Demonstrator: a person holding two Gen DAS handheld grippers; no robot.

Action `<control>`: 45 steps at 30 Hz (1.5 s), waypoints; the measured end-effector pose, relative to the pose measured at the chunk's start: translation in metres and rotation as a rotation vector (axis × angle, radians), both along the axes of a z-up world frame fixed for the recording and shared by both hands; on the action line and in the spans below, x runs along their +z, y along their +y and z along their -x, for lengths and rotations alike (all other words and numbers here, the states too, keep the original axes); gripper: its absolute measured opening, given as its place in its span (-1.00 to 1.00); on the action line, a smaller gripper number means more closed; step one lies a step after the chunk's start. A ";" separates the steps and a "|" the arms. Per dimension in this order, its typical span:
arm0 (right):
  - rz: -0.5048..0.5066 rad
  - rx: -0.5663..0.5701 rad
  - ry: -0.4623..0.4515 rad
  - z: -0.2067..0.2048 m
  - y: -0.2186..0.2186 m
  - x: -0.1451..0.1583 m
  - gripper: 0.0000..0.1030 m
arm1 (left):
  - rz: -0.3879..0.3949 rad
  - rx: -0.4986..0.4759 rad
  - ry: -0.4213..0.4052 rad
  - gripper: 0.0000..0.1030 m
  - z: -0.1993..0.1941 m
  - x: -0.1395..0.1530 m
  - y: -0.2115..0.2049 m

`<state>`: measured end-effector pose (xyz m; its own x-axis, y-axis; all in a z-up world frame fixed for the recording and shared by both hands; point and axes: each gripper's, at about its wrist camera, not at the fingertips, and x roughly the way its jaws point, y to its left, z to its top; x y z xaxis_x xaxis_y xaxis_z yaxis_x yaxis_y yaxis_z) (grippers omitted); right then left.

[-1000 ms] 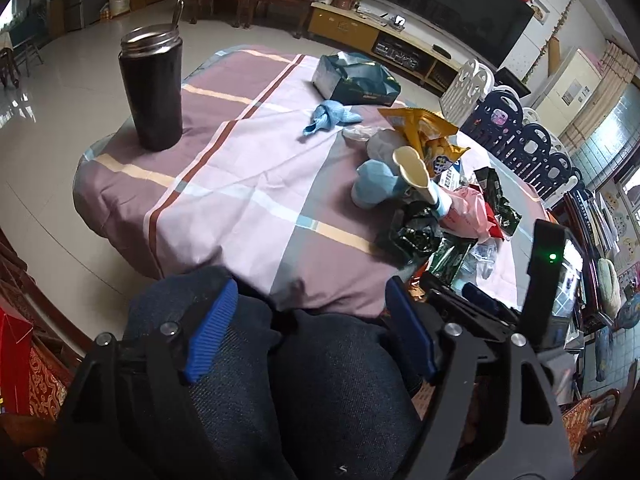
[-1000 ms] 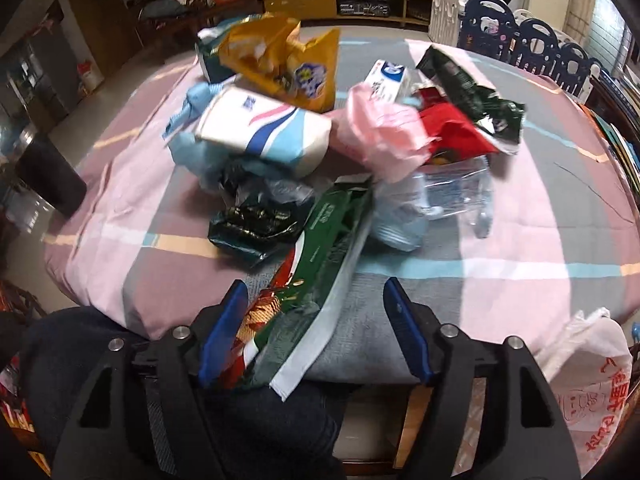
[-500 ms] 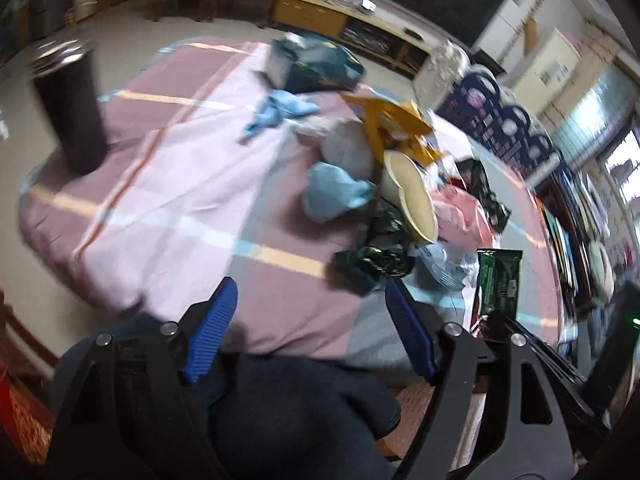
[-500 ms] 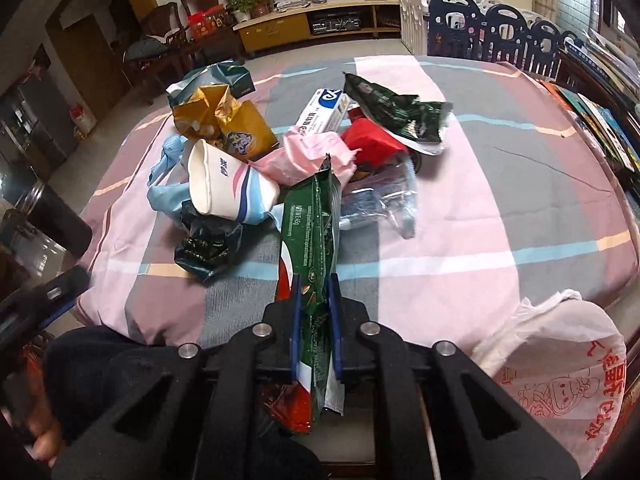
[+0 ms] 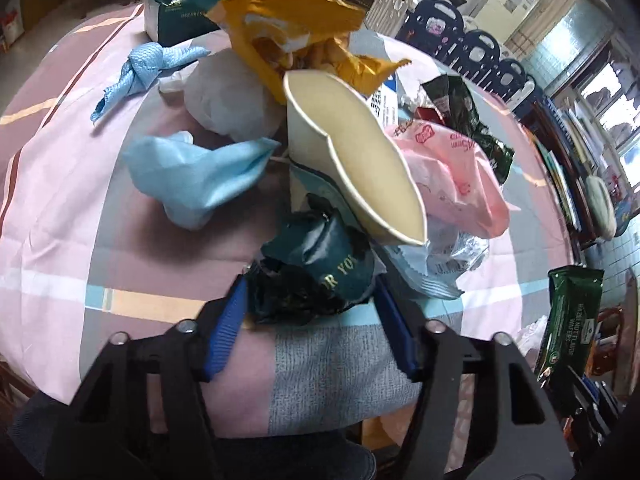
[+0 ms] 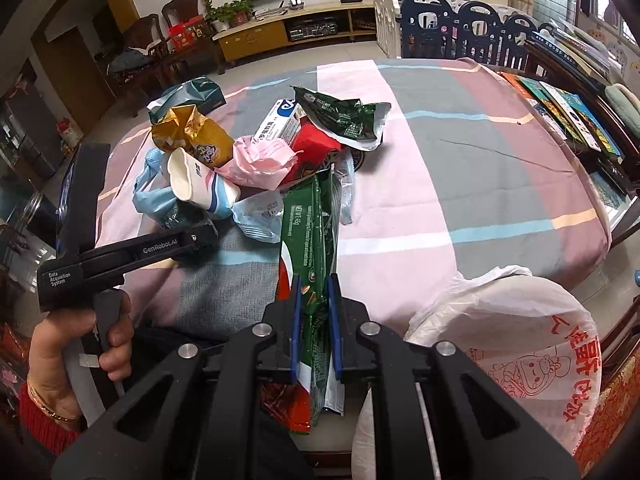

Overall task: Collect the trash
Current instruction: 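Carry the green wrapper with the right tool and drop it into the wastebasket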

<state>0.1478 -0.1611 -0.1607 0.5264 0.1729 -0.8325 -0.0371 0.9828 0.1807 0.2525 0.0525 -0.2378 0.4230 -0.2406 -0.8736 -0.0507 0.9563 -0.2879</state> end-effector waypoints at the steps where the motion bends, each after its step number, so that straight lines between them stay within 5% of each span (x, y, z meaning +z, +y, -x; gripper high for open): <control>1: -0.004 0.000 -0.001 0.000 0.001 0.001 -0.75 | 0.010 0.004 -0.003 0.03 0.000 -0.001 0.001; 6: 0.007 0.004 -0.031 0.007 0.005 0.011 -0.75 | 0.040 0.073 -0.072 -0.09 0.022 0.011 0.013; 14: 0.027 0.015 -0.058 0.010 0.016 0.016 -0.75 | -0.079 0.236 -0.189 -0.08 0.088 0.049 0.047; 20: 0.048 -0.001 -0.124 0.017 0.017 0.035 -0.75 | -0.109 0.262 -0.279 -0.08 0.105 0.086 0.055; 37: 0.120 -0.212 -0.170 0.049 -0.078 0.058 -0.75 | -0.062 0.143 -0.320 -0.07 0.125 0.115 0.024; 45: 0.156 -0.321 0.050 0.082 -0.135 -0.005 -0.72 | 0.005 -0.089 -0.292 -0.07 0.131 0.113 -0.040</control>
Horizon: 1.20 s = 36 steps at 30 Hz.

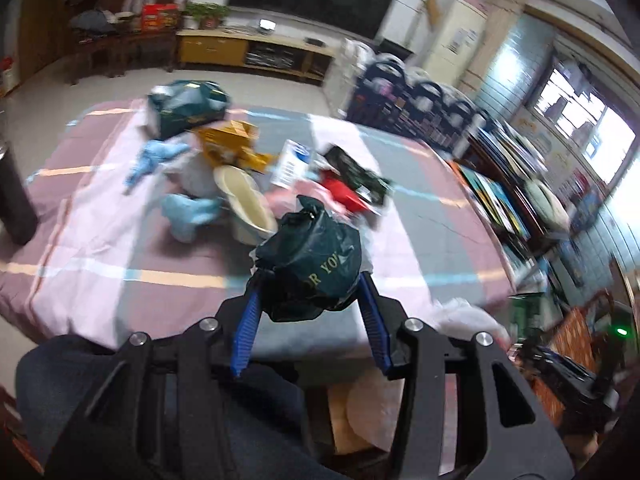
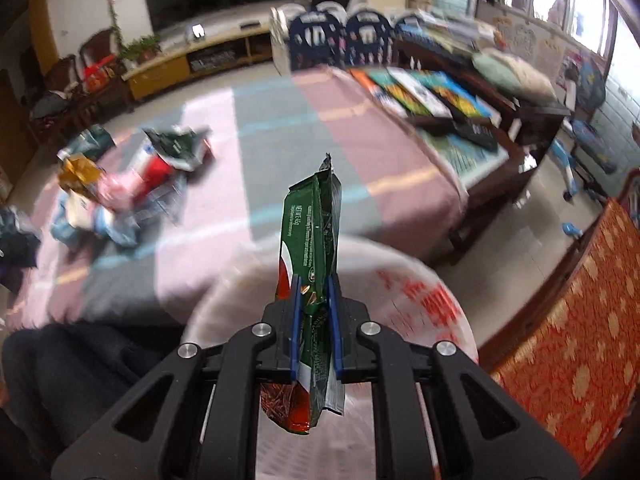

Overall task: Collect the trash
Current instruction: 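Carry the green wrapper with the right tool and drop it into the wastebasket, then grasp the pink plastic bag with the right tool while the left tool approaches the white paper cup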

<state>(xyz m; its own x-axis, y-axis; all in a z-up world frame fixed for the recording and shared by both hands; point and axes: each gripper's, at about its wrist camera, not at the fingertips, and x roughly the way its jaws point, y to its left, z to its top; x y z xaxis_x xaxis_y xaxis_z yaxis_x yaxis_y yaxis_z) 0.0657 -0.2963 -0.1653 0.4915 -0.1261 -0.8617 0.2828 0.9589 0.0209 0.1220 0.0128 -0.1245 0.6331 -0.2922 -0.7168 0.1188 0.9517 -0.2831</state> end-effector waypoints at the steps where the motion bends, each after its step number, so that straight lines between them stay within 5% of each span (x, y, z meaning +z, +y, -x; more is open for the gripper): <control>1: -0.023 -0.013 0.049 0.000 -0.005 -0.011 -0.58 | 0.006 -0.041 0.008 -0.07 0.001 -0.002 -0.011; 4: -0.129 -0.114 0.138 0.002 -0.029 -0.033 -0.10 | 0.012 -0.208 0.048 -0.06 0.006 -0.011 -0.055; 11: -0.089 -0.231 -0.040 0.009 -0.060 0.005 0.14 | 0.065 -0.605 0.206 -0.04 0.025 -0.055 -0.157; 15: -0.080 -0.246 -0.120 0.013 -0.071 0.022 0.24 | 0.008 -0.686 0.253 0.25 0.033 -0.074 -0.187; 19: -0.092 -0.234 -0.121 0.007 -0.069 0.022 0.25 | 0.028 -0.644 0.253 0.59 0.027 -0.076 -0.180; 28: -0.090 -0.151 -0.111 -0.007 -0.035 0.026 0.25 | 0.109 -0.388 0.216 0.62 -0.006 -0.070 -0.111; 36: -0.062 -0.060 -0.080 -0.031 0.009 0.021 0.24 | -0.110 -0.020 0.040 0.47 -0.026 -0.060 -0.054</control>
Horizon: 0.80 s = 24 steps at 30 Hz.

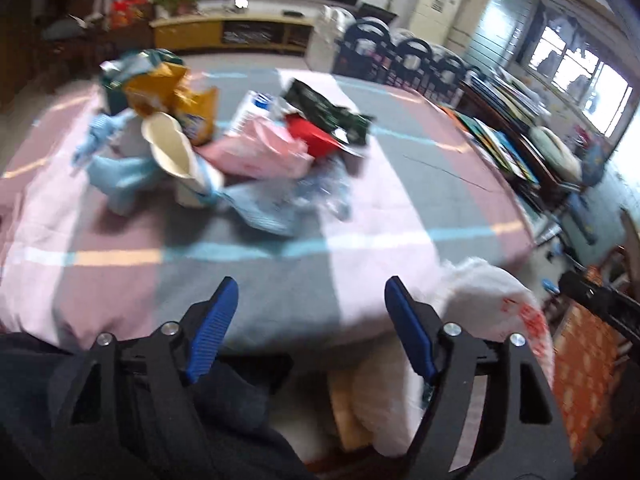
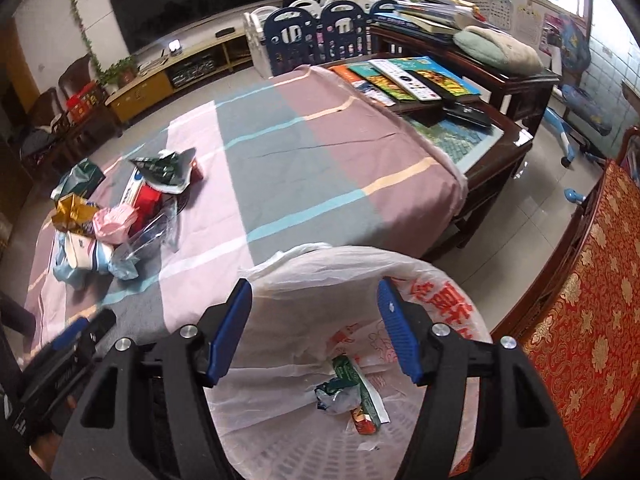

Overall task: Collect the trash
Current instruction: 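Grasp the pink plastic bag with the right tool while the left tool approaches the white paper cup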

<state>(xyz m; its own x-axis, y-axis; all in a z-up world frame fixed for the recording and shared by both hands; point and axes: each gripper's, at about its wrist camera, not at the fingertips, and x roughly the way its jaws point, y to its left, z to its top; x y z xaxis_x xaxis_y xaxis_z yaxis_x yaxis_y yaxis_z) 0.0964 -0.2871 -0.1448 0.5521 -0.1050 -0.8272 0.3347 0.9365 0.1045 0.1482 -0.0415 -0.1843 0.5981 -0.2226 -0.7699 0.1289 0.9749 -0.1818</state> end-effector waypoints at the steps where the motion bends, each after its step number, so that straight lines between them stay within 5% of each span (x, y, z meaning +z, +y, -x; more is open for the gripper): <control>1: 0.000 0.014 0.002 -0.004 0.008 -0.001 0.24 | 0.002 0.022 -0.006 0.46 -0.002 -0.001 0.005; 9: 0.074 0.113 -0.016 -0.038 0.069 0.006 0.25 | 0.124 0.175 -0.011 0.45 -0.017 0.000 0.075; 14: 0.026 0.184 -0.026 -0.054 0.106 0.011 0.33 | 0.291 0.291 0.116 0.45 -0.026 -0.028 0.117; 24: 0.053 0.226 -0.029 -0.053 0.125 0.012 0.33 | 0.229 0.278 0.113 0.51 -0.024 -0.030 0.106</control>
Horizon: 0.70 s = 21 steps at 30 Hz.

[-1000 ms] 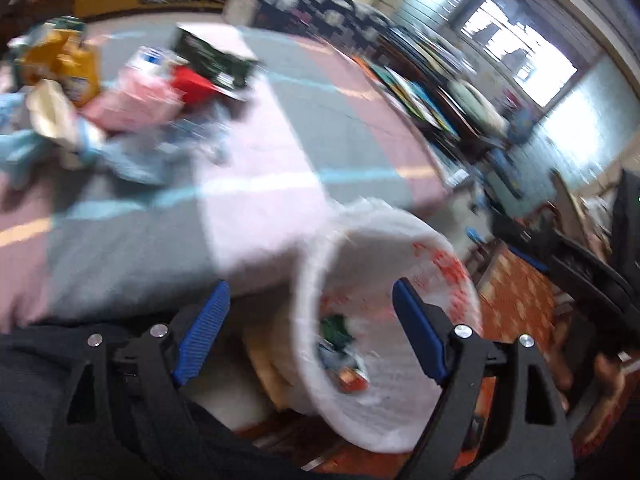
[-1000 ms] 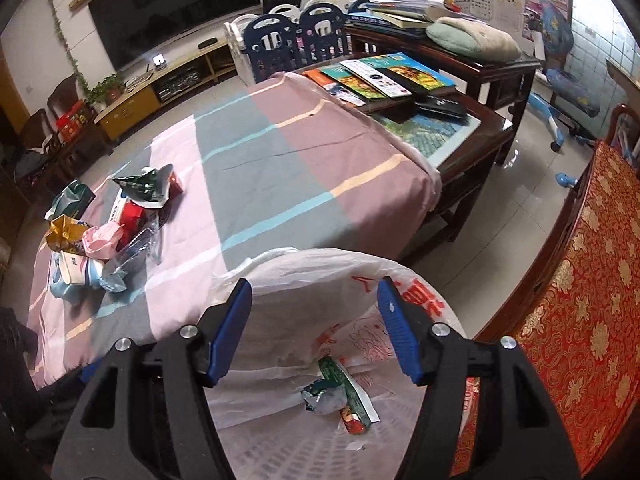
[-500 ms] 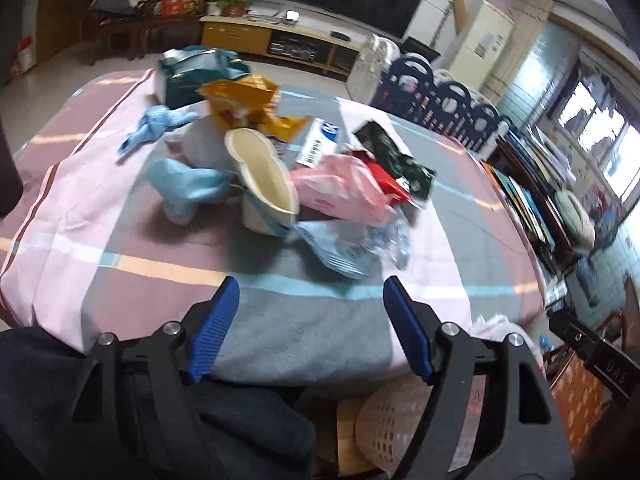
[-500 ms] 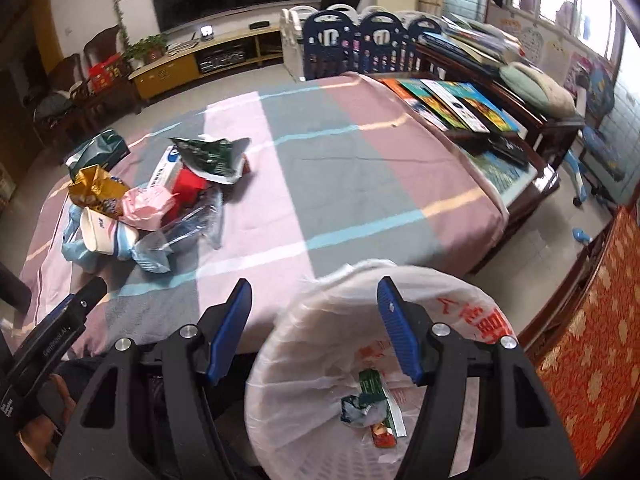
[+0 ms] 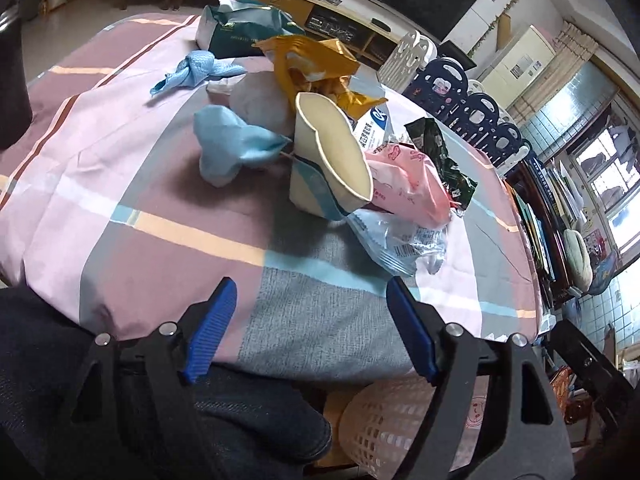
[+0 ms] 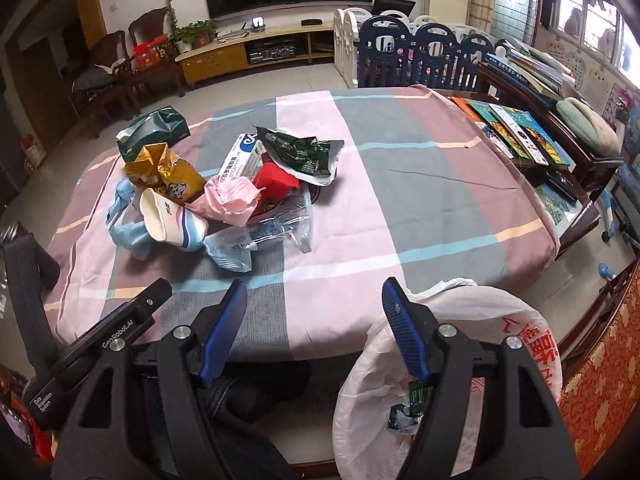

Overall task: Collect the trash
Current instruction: 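Grasp the pink plastic bag with the right tool while the left tool approaches the white paper cup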

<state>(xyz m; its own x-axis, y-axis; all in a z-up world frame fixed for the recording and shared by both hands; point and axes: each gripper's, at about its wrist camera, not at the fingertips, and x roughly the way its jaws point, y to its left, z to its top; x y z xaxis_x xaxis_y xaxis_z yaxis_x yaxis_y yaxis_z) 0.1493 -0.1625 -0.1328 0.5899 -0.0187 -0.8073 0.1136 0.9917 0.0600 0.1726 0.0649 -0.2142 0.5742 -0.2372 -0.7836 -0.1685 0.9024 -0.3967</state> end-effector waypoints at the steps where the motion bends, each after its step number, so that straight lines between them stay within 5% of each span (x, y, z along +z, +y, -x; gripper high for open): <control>1: -0.002 -0.012 0.003 0.000 -0.003 0.000 0.33 | 0.005 0.004 0.002 0.50 0.000 0.000 0.002; 8: -0.030 -0.044 -0.004 -0.041 -0.002 -0.011 0.34 | 0.016 0.082 -0.035 0.51 0.008 0.004 0.012; 13: -0.088 0.058 0.016 -0.091 0.041 -0.027 0.34 | -0.043 0.272 0.014 0.50 0.016 0.001 0.032; 21: 0.177 0.119 0.047 -0.146 0.107 -0.063 0.34 | -0.053 0.284 0.030 0.51 0.015 -0.001 0.036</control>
<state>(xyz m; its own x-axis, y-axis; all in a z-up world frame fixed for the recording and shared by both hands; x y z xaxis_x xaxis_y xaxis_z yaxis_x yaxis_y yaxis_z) 0.2951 -0.0560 -0.1957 0.5580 -0.0949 -0.8244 -0.0062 0.9929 -0.1186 0.1575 0.1008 -0.2152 0.5878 -0.0282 -0.8085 -0.4285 0.8369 -0.3407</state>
